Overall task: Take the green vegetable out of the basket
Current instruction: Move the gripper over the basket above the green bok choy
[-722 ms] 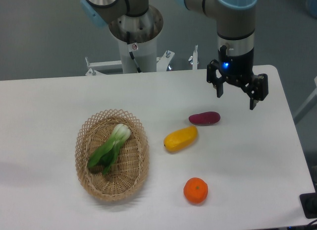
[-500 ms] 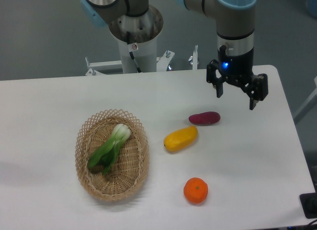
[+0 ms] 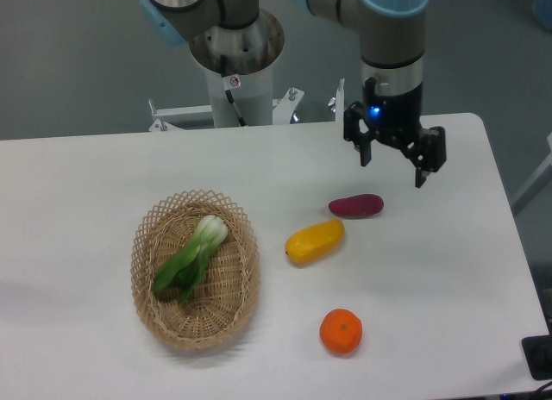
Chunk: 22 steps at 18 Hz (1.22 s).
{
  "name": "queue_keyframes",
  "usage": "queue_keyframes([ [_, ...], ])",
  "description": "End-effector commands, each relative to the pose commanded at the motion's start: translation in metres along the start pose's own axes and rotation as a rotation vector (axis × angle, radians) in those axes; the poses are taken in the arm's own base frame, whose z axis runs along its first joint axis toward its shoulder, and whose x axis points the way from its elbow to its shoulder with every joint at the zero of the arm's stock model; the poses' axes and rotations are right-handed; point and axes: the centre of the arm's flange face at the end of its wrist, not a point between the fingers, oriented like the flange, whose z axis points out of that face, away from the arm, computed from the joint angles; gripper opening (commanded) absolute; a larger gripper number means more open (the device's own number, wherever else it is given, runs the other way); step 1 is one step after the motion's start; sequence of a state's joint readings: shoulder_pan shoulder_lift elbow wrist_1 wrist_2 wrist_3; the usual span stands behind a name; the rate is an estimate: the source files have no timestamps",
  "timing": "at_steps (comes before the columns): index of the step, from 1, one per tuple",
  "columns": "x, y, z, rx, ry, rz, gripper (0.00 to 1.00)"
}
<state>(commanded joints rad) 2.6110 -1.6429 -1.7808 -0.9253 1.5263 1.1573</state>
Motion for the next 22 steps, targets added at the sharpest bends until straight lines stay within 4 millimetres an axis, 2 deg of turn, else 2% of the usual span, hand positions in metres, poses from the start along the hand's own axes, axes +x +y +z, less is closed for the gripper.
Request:
queue_keyframes([
  [2, 0.018, -0.023, 0.006, 0.018, 0.008, -0.053, 1.0],
  [4, 0.025, -0.038, 0.014, 0.022, 0.025, -0.113, 1.0],
  [7, 0.049, -0.068, 0.039, 0.008, 0.072, -0.183, 1.0],
  [10, 0.071, -0.081, 0.057, -0.005, 0.116, -0.177, 1.0],
  [12, 0.106, -0.091, 0.072, -0.021, 0.163, -0.132, 1.0],
  [14, 0.126, -0.102, 0.079, -0.016, 0.204, -0.16, 1.0],
  [16, 0.149, -0.117, 0.096, -0.018, 0.262, -0.193, 1.0],
  [22, 0.203, -0.134, 0.125, -0.059, 0.32, -0.11, 1.0],
])
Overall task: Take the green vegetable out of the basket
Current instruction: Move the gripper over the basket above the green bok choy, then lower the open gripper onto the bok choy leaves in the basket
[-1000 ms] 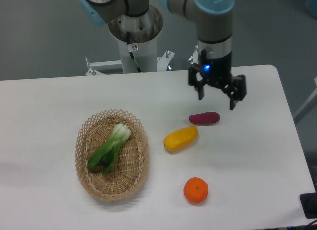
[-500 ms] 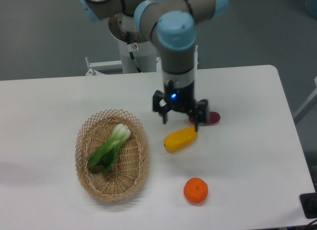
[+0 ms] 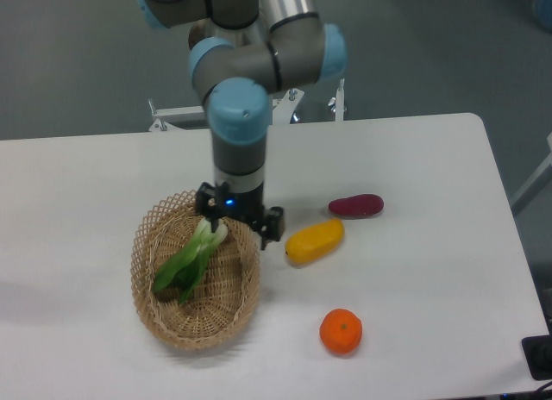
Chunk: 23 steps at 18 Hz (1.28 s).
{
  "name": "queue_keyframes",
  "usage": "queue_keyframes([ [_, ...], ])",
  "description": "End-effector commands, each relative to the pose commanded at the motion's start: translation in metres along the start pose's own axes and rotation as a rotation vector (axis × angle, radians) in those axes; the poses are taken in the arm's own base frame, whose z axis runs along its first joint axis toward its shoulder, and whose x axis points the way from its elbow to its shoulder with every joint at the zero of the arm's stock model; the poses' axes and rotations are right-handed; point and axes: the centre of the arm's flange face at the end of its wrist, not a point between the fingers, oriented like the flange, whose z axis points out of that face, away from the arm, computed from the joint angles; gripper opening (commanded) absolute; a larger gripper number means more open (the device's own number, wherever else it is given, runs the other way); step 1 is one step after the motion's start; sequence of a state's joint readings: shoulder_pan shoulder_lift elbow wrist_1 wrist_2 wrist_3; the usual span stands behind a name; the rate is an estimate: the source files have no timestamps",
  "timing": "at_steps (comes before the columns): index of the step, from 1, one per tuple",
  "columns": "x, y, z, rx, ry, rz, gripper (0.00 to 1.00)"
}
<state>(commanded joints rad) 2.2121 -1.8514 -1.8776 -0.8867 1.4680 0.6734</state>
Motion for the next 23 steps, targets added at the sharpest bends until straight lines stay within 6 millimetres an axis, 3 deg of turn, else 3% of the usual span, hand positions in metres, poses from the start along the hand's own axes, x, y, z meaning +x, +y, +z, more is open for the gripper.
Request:
queue_keyframes([
  [2, 0.006, -0.004, 0.003, 0.003, -0.003, 0.013, 1.0],
  [6, 0.022, -0.005, 0.031, -0.011, 0.008, 0.043, 1.0],
  [17, 0.042, 0.001, 0.053, -0.047, -0.009, 0.1, 1.0],
  [23, 0.042, 0.002, 0.063, -0.064, -0.011, 0.1, 1.0],
])
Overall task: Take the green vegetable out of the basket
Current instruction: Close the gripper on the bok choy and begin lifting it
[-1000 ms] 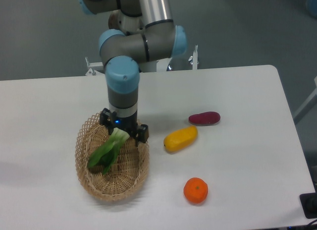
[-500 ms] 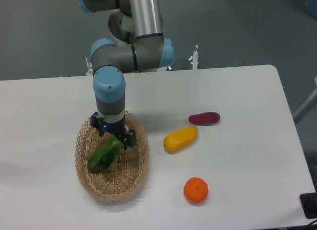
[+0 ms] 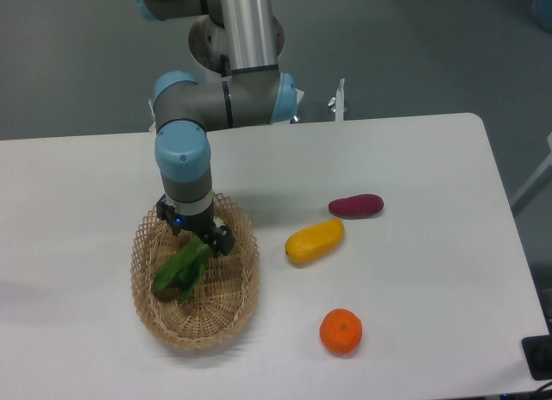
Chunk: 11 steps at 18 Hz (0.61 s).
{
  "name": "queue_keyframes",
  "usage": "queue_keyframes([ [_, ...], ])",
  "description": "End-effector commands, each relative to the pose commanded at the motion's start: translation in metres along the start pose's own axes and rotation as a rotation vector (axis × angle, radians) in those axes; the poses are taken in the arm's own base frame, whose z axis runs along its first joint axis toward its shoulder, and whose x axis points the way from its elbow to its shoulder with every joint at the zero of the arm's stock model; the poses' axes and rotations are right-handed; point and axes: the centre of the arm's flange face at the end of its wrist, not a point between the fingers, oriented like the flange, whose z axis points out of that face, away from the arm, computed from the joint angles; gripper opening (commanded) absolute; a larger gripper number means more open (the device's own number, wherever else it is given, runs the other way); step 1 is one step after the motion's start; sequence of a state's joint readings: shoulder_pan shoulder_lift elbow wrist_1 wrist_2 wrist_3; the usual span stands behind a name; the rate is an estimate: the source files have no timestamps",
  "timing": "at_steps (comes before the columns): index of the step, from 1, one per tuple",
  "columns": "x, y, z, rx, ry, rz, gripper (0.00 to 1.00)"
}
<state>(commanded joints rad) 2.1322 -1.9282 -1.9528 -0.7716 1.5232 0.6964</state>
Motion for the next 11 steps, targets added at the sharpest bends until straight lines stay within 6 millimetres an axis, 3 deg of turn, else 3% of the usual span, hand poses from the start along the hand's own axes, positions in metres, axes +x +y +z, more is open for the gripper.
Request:
queue_keyframes([
  [2, -0.0006, -0.0019, -0.002, 0.005, -0.006, -0.001, 1.0],
  [6, -0.0029, -0.0017, -0.0034, -0.001, -0.027, -0.004, 0.73],
  [9, -0.0032, -0.002, -0.0038, -0.001, -0.027, -0.002, 0.72],
  [11, -0.0031, -0.0021, -0.0046, 0.0, -0.028, -0.001, 0.64],
])
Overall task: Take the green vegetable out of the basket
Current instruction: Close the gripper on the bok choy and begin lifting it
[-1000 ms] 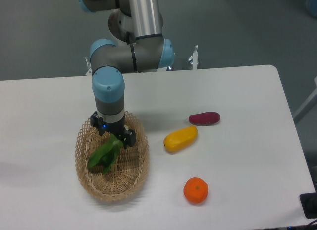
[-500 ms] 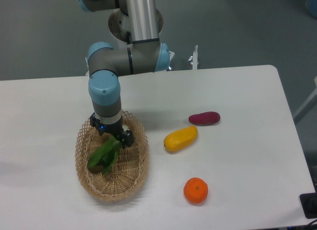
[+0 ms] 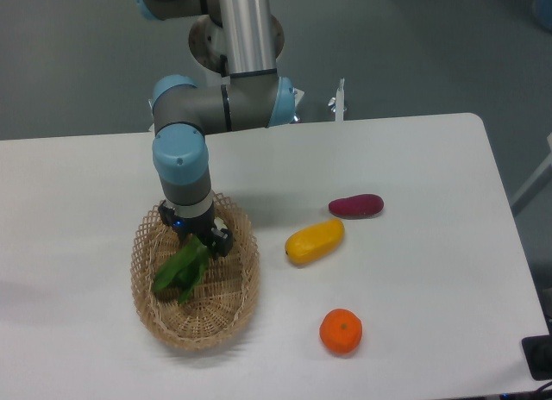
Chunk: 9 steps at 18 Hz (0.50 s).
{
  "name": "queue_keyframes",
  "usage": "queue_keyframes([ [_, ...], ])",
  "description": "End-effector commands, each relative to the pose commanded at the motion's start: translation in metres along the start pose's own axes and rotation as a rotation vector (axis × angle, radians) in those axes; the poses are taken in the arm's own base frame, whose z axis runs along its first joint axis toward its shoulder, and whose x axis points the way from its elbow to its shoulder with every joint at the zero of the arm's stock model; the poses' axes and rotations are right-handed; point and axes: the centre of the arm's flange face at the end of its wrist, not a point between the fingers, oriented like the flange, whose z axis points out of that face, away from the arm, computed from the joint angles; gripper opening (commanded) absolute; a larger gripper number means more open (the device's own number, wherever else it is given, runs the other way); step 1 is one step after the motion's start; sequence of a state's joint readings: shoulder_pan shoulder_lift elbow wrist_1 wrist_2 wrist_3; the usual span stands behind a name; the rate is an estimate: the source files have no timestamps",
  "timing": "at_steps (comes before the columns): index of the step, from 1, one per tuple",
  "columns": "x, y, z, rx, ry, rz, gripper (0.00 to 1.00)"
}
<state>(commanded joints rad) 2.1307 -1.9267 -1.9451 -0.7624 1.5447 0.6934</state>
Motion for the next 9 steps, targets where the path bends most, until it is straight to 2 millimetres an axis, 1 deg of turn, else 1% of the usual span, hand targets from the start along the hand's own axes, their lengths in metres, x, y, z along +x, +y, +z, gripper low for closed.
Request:
queue_keyframes([
  [2, -0.0012, -0.0013, -0.0017, 0.003, -0.004, 0.0, 0.6],
  [5, -0.0021, -0.0005, -0.0026, -0.004, -0.015, 0.002, 0.48],
  [9, -0.0018, 0.0, -0.0037, -0.004, -0.017, 0.002, 0.4],
])
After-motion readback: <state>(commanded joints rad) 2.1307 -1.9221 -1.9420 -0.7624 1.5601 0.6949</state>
